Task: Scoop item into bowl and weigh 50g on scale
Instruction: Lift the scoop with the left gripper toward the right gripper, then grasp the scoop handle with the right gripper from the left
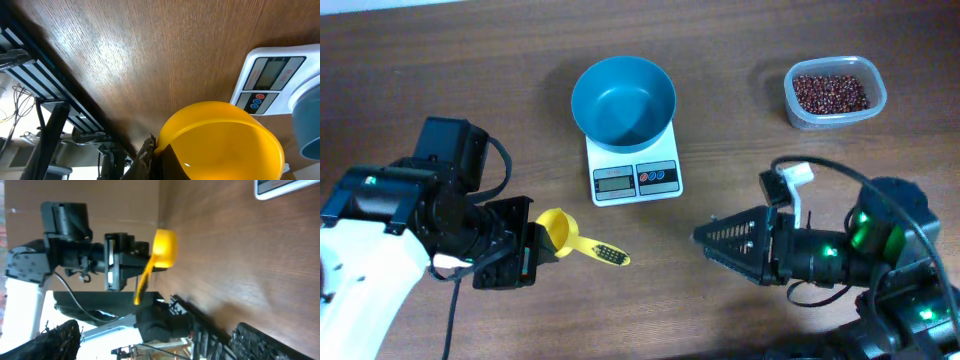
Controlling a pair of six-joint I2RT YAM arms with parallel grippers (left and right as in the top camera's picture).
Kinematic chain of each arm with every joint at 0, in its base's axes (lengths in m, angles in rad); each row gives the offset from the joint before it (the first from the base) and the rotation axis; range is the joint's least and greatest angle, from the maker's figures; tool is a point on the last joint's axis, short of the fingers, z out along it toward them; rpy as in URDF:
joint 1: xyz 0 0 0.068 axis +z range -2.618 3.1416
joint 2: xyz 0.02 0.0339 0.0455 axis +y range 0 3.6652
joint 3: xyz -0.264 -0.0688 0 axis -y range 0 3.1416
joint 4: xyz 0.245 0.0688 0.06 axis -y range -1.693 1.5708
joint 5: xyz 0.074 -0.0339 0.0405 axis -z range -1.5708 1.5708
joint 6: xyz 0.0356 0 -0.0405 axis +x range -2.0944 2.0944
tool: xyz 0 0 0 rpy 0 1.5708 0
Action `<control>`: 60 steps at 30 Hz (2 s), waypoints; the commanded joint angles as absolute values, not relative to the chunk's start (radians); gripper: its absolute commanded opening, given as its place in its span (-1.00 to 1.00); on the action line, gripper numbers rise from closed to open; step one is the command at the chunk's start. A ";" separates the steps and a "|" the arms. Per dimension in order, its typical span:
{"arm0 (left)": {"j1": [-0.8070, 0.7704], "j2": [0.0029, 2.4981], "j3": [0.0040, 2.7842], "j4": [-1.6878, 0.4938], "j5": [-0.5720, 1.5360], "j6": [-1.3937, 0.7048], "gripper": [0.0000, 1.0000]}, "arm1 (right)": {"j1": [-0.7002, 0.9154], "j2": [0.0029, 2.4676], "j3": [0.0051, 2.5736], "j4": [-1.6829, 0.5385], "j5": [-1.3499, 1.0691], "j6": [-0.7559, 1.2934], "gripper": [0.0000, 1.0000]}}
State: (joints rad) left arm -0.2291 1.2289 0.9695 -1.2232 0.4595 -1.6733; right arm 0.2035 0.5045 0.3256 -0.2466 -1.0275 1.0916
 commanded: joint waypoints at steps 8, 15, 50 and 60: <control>-0.295 1.230 0.963 -1.210 0.435 -1.900 -1.00 | 0.638 0.534 0.384 -0.253 -0.434 1.077 0.80; -0.398 1.230 0.963 -1.199 0.395 -1.909 -1.00 | 0.838 0.625 0.384 -0.093 -0.274 1.081 0.44; -0.485 1.230 0.963 -1.209 0.318 -1.990 -0.97 | 0.951 1.011 0.384 0.254 -0.253 1.319 -0.54; -0.485 1.230 0.963 -1.214 0.318 -1.990 -0.92 | 0.951 1.011 0.384 0.293 -0.303 1.319 -0.71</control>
State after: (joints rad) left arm -0.4797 1.2289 0.9665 -1.2087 0.3172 -1.9762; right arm 0.9443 1.0092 0.3710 0.2840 -0.2787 1.3170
